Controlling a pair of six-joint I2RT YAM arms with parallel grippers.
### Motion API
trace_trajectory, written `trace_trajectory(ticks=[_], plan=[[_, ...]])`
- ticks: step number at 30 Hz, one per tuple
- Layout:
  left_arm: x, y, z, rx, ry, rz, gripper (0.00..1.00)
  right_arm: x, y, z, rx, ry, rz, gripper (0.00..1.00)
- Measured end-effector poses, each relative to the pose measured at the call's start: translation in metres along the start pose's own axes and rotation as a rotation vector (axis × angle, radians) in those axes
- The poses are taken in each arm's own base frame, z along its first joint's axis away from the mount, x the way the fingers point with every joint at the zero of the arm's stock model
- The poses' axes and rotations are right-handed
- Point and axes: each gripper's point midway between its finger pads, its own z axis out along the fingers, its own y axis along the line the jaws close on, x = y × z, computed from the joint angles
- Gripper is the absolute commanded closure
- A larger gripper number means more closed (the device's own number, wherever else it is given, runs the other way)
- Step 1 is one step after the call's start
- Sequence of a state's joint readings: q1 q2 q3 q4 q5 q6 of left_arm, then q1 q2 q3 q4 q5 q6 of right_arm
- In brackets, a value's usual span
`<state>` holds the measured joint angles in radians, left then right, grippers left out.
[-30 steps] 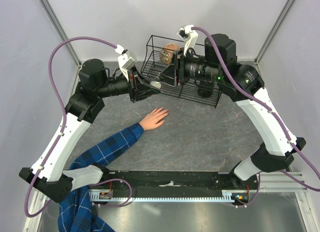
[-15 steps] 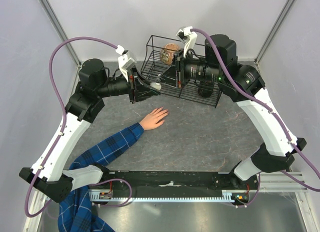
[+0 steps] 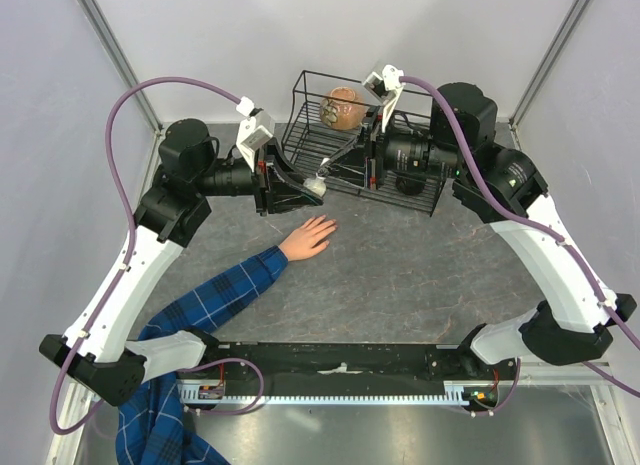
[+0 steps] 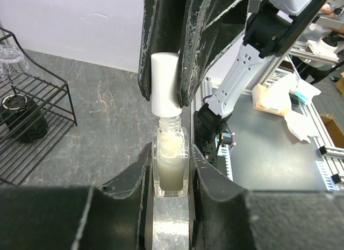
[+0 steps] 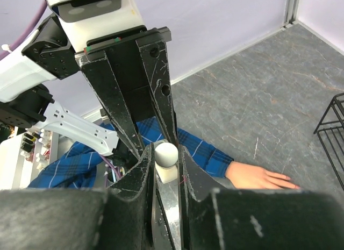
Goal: Paint the nails
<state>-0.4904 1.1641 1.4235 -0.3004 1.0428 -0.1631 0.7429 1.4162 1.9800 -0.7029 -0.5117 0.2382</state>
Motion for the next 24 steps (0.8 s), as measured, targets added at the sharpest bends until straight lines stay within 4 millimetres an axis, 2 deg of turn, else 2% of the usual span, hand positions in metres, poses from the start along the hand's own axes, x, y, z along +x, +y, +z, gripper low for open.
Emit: trace_trajectory(ticks=[24], plan=[[0.0026, 0.0033, -0.0022, -0.036, 0.005, 0.001, 0.98, -0.0046, -0.0026, -0.0066, 0.006, -0.03, -0.012, 1.0]])
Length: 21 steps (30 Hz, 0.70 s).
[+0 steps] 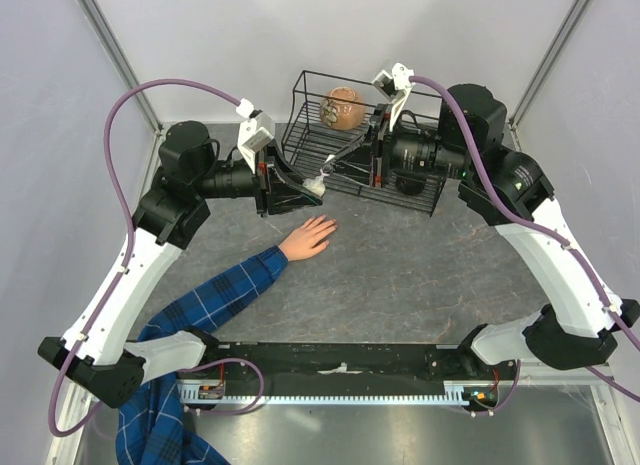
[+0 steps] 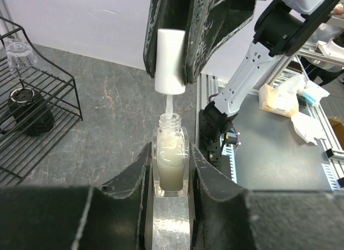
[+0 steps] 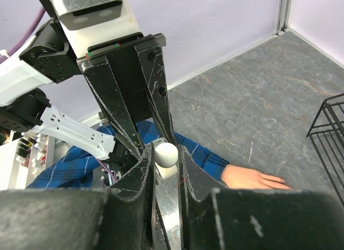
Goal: Paint the nails
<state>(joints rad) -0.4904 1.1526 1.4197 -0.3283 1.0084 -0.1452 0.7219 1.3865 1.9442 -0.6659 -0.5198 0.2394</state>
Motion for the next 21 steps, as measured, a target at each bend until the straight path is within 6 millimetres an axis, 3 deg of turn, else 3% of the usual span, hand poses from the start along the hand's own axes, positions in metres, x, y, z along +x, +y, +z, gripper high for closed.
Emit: trace_trajectory(ticks=[14, 21], plan=[[-0.003, 0.005, -0.004, -0.06, -0.011, 0.031, 0.98, -0.008, -0.004, -0.012, 0.048, -0.035, -0.004, 1.0], [-0.014, 0.013, -0.016, -0.188, -0.051, 0.095, 0.98, -0.006, -0.029, -0.019, 0.202, -0.089, 0.038, 1.0]])
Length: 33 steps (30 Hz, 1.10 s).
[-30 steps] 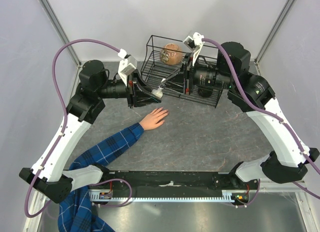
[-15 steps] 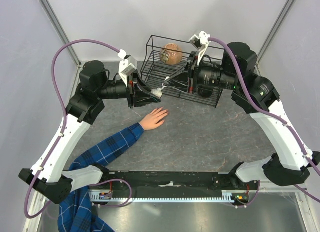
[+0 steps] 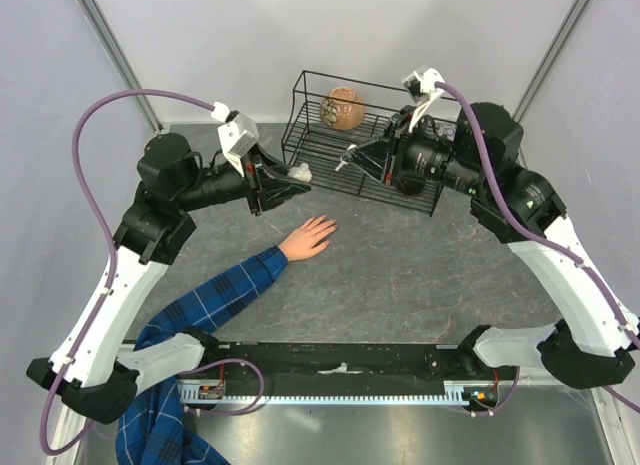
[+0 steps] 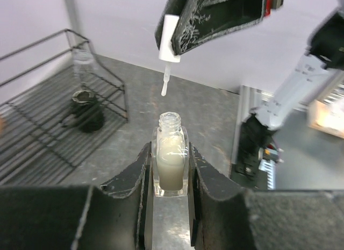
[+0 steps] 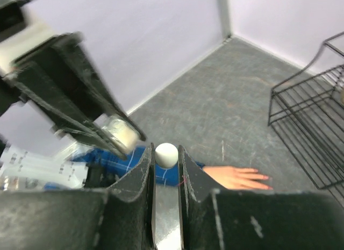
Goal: Paint the nails
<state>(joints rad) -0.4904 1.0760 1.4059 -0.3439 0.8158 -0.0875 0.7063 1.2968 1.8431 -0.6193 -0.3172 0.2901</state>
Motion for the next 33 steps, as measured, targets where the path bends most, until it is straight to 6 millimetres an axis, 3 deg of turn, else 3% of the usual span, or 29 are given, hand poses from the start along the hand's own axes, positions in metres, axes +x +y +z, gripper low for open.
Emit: trace_trajectory(ticks=[3, 7, 14, 18, 21, 26, 33], plan=[[-0.007, 0.012, -0.007, -0.107, -0.025, 0.029, 0.98, 0.015, -0.02, 0.0, 0.09, -0.027, 0.048, 1.0], [-0.018, 0.027, -0.018, -0.237, -0.062, 0.058, 0.98, 0.061, -0.052, 0.011, 0.188, -0.008, 0.121, 1.0], [-0.03, 0.037, -0.026, -0.328, -0.097, 0.067, 0.98, 0.186, -0.117, 0.043, 0.339, 0.163, 0.227, 1.0], [-0.038, 0.041, -0.024, -0.335, -0.109, 0.063, 0.98, 0.254, -0.142, 0.044, 0.394, 0.235, 0.256, 1.0], [-0.043, 0.045, -0.019, -0.333, -0.116, 0.06, 0.98, 0.289, -0.153, 0.043, 0.413, 0.257, 0.265, 1.0], [-0.042, 0.053, -0.009, -0.329, -0.105, 0.044, 0.98, 0.322, -0.158, 0.06, 0.415, 0.268, 0.24, 1.0], [-0.048, 0.055, 0.0, -0.294, -0.099, 0.043, 0.98, 0.353, -0.165, 0.087, 0.428, 0.275, 0.211, 1.0]])
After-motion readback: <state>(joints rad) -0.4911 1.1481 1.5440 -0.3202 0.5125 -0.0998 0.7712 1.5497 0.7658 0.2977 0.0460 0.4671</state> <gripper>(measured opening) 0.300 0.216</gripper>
